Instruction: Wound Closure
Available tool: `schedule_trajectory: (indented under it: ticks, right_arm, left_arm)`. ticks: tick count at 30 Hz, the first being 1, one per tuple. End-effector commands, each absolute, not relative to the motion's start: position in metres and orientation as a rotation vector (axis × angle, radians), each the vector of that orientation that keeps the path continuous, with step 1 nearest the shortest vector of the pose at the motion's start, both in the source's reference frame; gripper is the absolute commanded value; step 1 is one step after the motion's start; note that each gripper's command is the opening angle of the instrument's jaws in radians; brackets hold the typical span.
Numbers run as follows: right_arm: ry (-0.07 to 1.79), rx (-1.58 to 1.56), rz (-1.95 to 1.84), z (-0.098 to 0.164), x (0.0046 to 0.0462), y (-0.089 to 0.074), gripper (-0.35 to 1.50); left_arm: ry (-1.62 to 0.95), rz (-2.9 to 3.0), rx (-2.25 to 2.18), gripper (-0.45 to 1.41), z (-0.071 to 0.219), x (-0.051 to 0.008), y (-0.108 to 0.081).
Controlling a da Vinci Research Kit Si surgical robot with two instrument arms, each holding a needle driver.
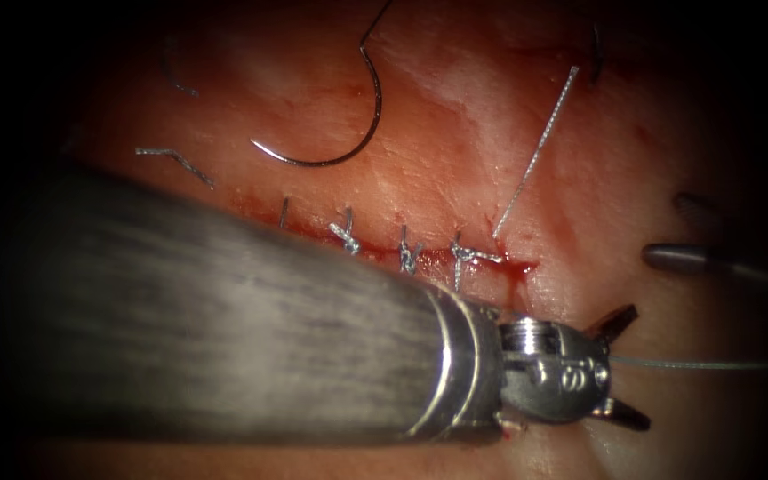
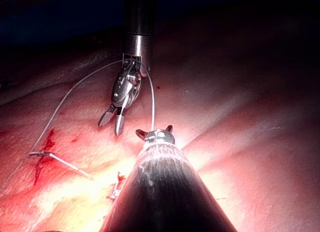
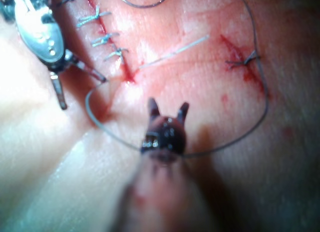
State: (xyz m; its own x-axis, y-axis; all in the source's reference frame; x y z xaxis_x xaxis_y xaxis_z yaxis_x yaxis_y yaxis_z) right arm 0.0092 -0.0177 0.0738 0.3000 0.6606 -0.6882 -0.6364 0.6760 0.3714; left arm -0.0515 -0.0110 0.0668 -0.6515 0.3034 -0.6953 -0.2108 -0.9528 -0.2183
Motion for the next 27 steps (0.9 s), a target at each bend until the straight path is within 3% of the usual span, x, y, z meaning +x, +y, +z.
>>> schedule_trajectory:
  ticks: [1, 12, 13, 15, 18, 27]
  right_arm:
    - [0.931, 0.031, 0.860, 0.0745, 0.0099, -0.0179, 1.33]
    - [0.932, 0.030, 0.859, 0.0745, 0.0099, -0.0182, 1.33]
    - [0.932, 0.030, 0.859, 0.0745, 0.0099, -0.0182, 1.33]
    - [0.932, 0.030, 0.859, 0.0745, 0.0099, -0.0182, 1.33]
    - [0.932, 0.030, 0.859, 0.0745, 0.0099, -0.0182, 1.31]
    - [0.932, 0.031, 0.858, 0.0744, 0.0098, -0.0183, 1.31]
  left_arm:
    - [-0.178, 2.612, -1.141, 0.49, 0.0673, -0.0523, -0.0110]
    - [-0.174, 2.612, -1.164, 0.34, 0.0694, -0.0541, -0.0103]
    - [-0.170, 2.617, -1.166, 0.17, 0.0700, -0.0544, -0.0105]
    - [-0.168, 2.619, -1.167, 0.07, 0.0703, -0.0545, -0.0105]
    - [-0.143, 2.672, -1.203, -0.45, 0.0710, -0.0547, -0.0109]
    - [-0.028, 2.696, -1.344, -0.45, 0.0667, -0.0514, -0.0109]
